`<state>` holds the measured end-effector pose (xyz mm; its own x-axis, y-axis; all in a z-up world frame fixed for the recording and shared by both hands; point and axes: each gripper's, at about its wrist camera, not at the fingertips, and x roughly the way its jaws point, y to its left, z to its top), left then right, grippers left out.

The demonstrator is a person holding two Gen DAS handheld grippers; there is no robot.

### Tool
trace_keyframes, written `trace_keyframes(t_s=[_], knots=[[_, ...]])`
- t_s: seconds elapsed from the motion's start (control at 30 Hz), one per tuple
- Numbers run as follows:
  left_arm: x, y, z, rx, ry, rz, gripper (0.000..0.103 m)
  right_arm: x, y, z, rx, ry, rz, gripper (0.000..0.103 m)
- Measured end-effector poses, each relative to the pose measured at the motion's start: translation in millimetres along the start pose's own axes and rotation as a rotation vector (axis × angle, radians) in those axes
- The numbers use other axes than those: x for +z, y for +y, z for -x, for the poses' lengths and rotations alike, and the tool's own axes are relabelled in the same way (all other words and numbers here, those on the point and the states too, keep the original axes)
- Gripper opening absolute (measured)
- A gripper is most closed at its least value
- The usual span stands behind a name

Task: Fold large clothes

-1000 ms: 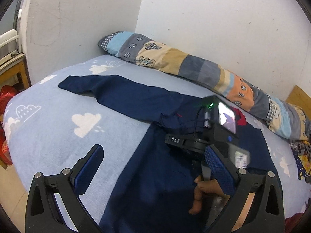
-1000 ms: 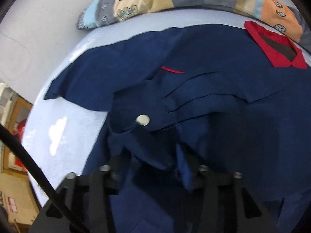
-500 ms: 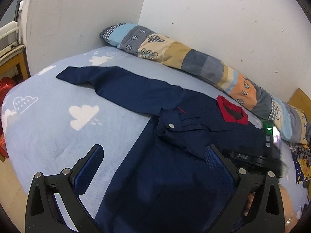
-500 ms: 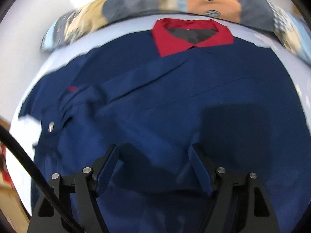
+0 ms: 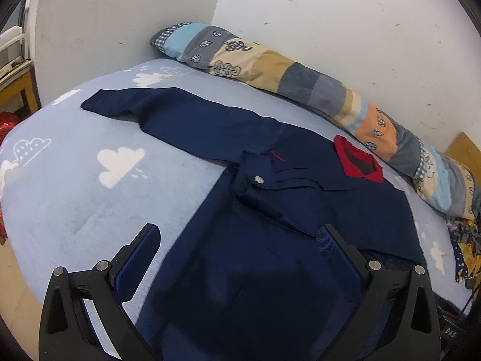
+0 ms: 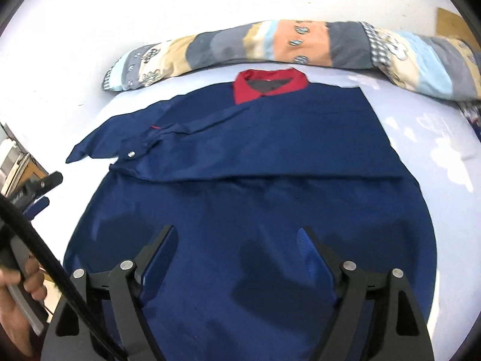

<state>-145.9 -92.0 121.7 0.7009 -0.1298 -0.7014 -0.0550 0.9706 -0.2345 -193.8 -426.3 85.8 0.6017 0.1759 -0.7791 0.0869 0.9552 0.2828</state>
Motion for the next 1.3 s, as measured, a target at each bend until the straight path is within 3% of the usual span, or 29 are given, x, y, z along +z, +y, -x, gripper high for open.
trace_keyframes(t_s=[0.1,0.23,0.43,0.53,0.63,0.7,0.8,0.97,1.1,1.3], knots=[[3,2,1,-0.033,0.006,0.014,0.103,4,-15,7,0.038,-0.007,-0.062,0.086],[18,35,1,-0.052,0.006,0.113,0.103,6,-13,19,0.051,-0.047,-0.072,0.086],[65,130,-22,-0.080,0.046,0.319,0.103,8,-2,30,0.082,-0.066,-0.042,0.086],[89,177,-36,-0.041,0.037,0.371,0.103,8,0,34,0.119,-0.065,-0.043,0.086],[116,225,-59,-0.022,0.042,0.453,0.094,7,1,34,0.148,-0.056,-0.050,0.086],[135,257,-81,-0.045,0.043,0.509,0.081,6,1,32,0.158,-0.044,-0.054,0.086],[150,300,-116,-0.096,0.046,0.639,0.072,7,0,26,0.158,-0.029,-0.051,0.086],[160,356,-158,-0.163,-0.013,0.794,0.068,9,-1,12,0.158,-0.004,-0.046,0.086],[162,380,-185,-0.226,-0.057,0.872,0.068,9,-1,0,0.138,0.010,-0.028,0.086],[168,398,-211,-0.253,-0.158,0.873,0.063,7,0,-12,0.109,0.015,-0.004,0.086]])
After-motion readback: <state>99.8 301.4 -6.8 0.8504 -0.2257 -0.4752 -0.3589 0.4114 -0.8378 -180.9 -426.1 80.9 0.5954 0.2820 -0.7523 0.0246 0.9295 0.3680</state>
